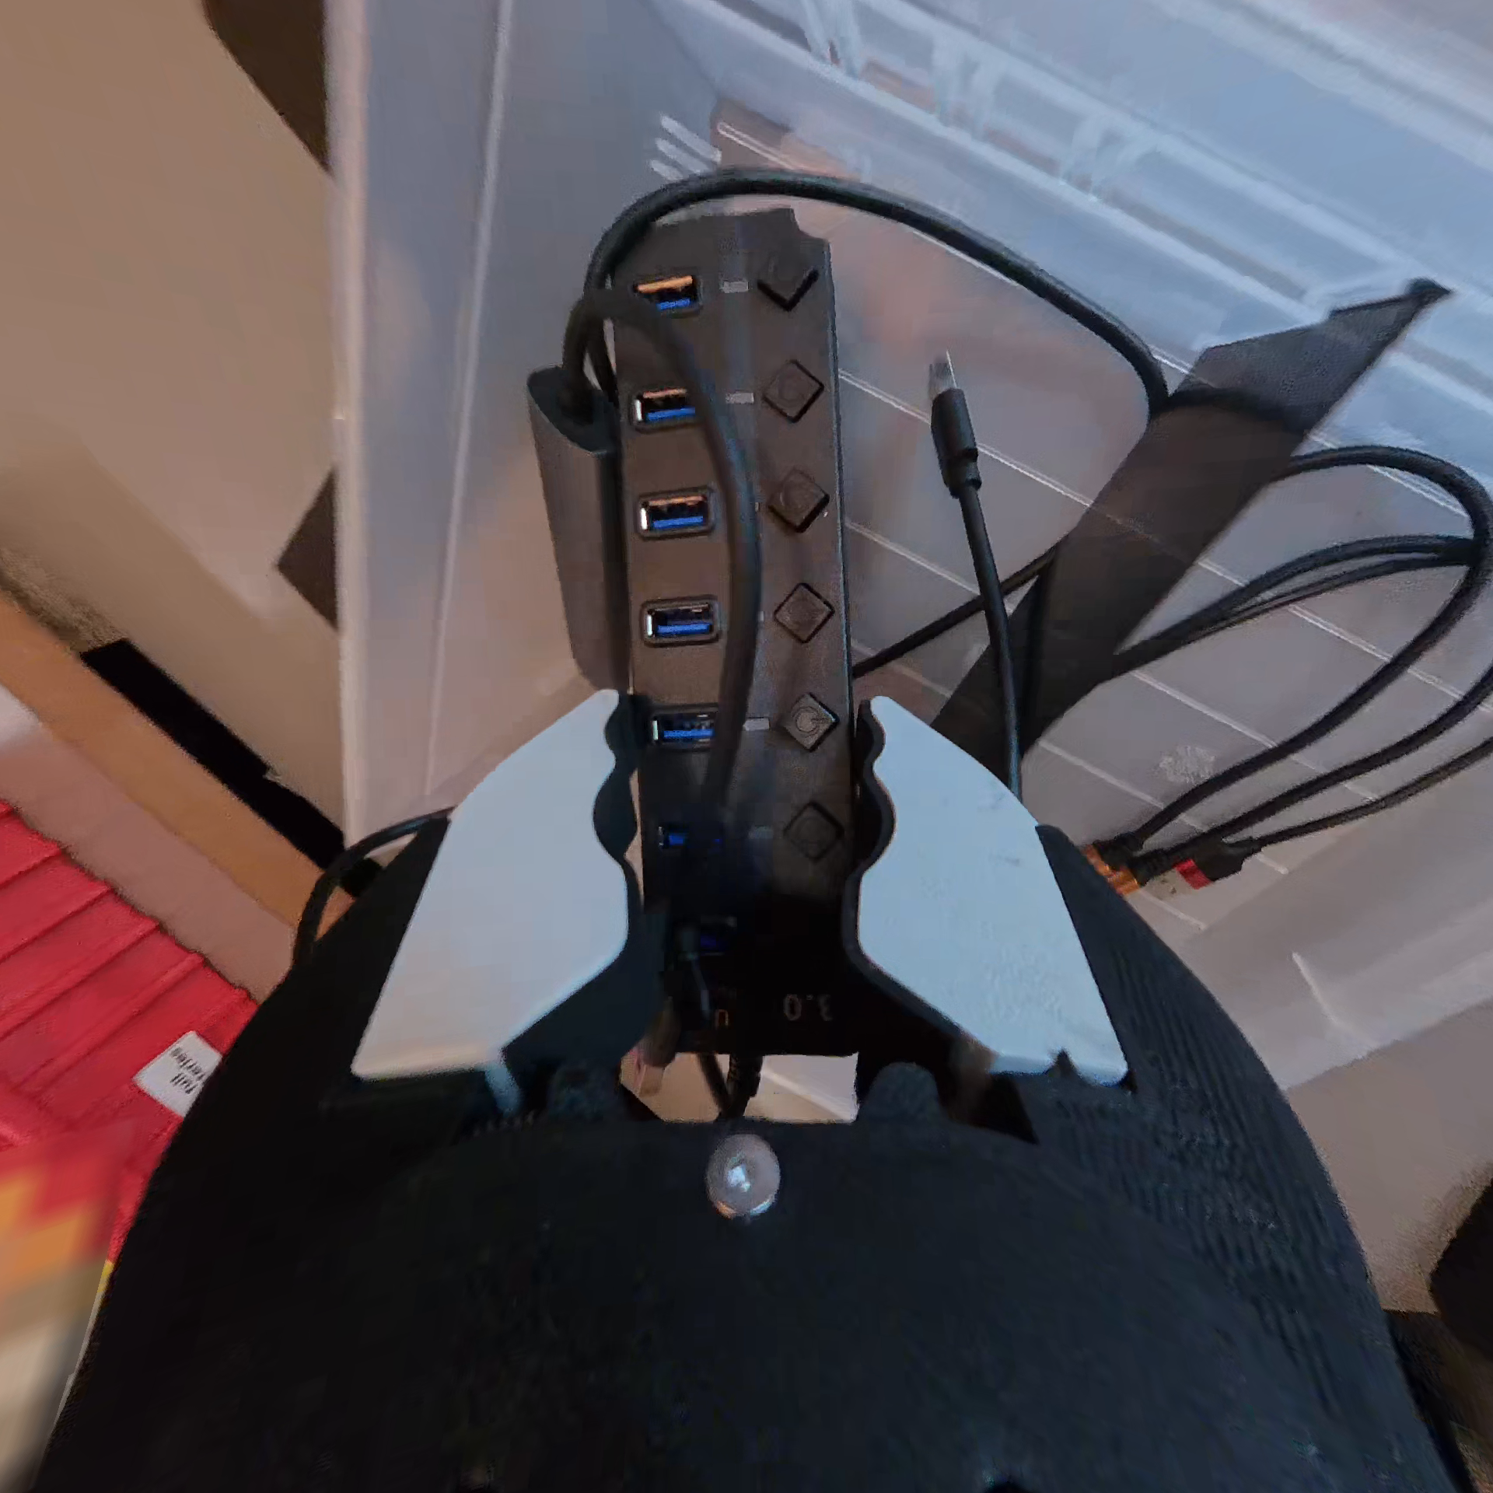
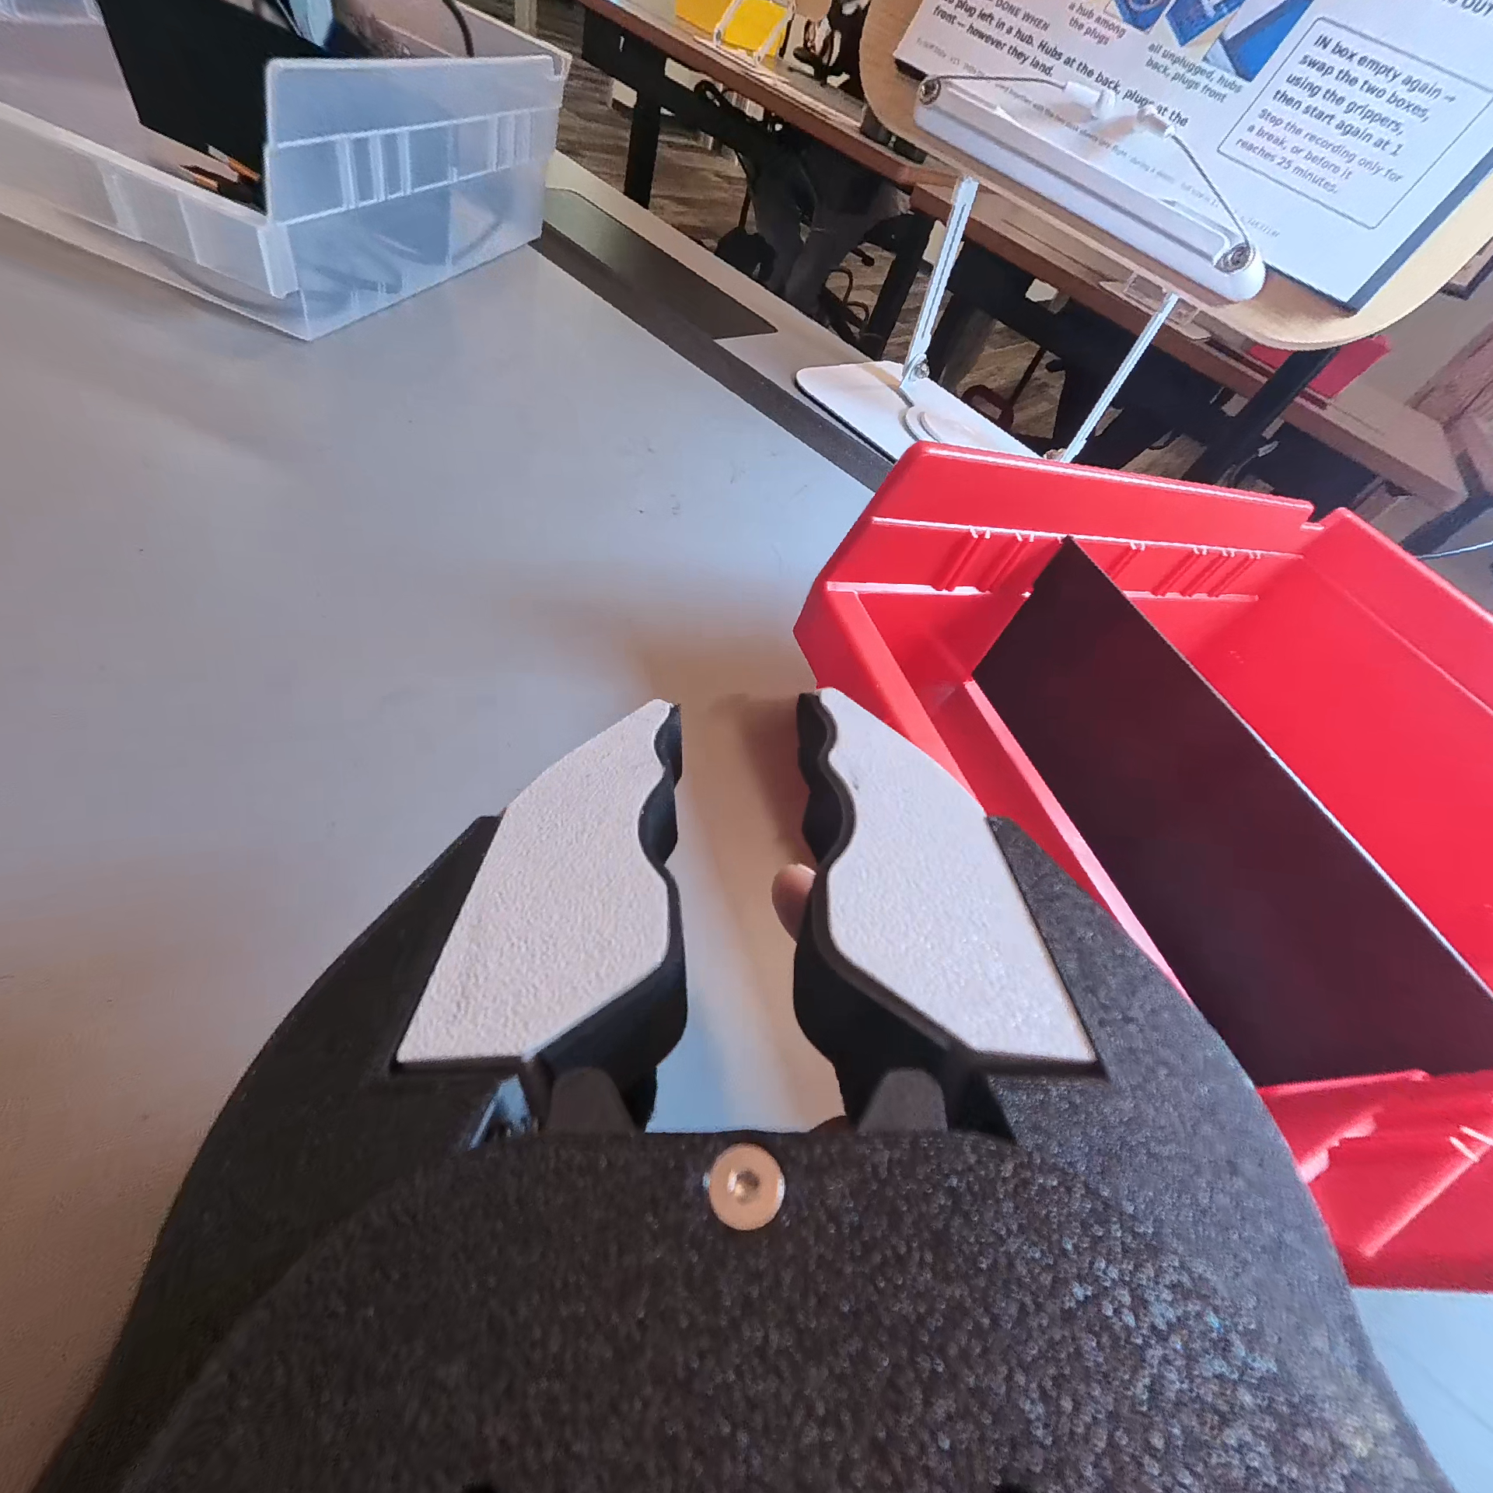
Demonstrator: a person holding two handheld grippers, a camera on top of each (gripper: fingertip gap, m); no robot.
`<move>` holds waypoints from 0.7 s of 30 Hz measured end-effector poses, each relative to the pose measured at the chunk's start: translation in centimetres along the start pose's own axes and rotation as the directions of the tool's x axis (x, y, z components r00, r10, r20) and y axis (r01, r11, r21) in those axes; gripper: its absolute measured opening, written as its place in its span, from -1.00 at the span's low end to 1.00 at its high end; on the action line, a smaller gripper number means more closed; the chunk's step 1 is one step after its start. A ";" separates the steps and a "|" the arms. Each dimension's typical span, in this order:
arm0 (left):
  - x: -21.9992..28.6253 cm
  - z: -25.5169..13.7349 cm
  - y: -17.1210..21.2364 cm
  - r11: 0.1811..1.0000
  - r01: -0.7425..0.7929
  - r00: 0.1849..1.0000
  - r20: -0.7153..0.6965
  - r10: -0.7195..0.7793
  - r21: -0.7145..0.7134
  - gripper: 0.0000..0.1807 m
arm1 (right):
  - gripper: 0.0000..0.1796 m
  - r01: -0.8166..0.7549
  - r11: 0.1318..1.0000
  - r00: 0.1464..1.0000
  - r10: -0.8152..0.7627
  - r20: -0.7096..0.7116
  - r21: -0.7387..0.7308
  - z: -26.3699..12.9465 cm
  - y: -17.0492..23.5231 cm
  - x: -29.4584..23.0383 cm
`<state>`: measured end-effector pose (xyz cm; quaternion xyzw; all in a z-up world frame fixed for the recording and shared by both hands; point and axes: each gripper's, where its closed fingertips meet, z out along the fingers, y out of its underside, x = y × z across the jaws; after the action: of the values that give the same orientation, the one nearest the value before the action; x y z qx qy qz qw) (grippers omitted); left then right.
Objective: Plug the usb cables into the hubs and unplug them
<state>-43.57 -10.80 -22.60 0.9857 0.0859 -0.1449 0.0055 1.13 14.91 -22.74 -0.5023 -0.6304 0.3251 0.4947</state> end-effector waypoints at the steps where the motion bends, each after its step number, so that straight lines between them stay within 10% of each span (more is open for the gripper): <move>1: -0.2 -0.9 0.1 1.000 -0.001 1.000 0.012 0.001 0.026 -0.42 | -0.69 0.000 1.000 1.000 0.000 0.003 0.001 0.0 0.0 -0.1; 21: -0.2 -19.9 0.5 0.806 0.009 0.996 0.066 -0.059 0.592 -0.43 | -0.72 0.052 0.998 0.999 -0.052 0.006 -0.028 1.2 0.7 -1.2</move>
<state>-38.01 -10.65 -3.48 0.9301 0.0541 -0.2043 -0.3003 0.18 14.06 -24.13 -0.4917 -0.6489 0.3047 0.4943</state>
